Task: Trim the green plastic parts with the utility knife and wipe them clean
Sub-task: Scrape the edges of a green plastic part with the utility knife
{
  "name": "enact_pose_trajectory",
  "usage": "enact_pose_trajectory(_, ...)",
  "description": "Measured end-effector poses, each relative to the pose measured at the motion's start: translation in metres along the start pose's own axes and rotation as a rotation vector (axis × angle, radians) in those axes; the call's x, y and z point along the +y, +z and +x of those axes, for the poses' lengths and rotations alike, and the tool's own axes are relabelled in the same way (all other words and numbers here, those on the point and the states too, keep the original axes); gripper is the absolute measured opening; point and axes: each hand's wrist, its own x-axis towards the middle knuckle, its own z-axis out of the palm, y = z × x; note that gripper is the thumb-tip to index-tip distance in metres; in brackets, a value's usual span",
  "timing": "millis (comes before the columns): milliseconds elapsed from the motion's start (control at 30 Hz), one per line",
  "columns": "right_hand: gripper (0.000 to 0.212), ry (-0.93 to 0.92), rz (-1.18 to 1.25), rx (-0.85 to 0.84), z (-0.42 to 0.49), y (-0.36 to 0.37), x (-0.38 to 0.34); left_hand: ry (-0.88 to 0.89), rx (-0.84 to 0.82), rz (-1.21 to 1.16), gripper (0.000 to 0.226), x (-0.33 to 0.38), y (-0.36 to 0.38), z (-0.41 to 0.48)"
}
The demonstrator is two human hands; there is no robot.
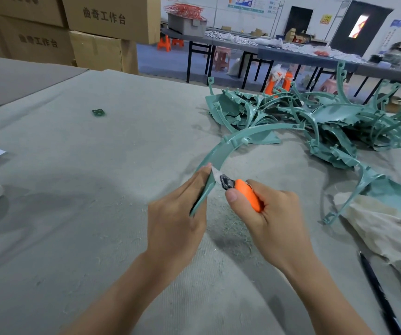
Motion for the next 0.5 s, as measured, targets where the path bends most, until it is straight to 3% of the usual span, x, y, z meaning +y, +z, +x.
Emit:
enact_pose_trajectory(233, 0.062, 0.004, 0.093, -0.081, -0.0001, 0.0007, 0.003, -0.012, 0.027, -0.038, 0.039, 0.0004, -0.0003, 0.0009)
enact_pose_trajectory(500, 0.064, 0.042, 0.017, -0.034, 0.0, 0.0004, -0.0017, 0.019, -0.024, -0.008, 0.037, -0.0024, -0.0006, 0.0012)
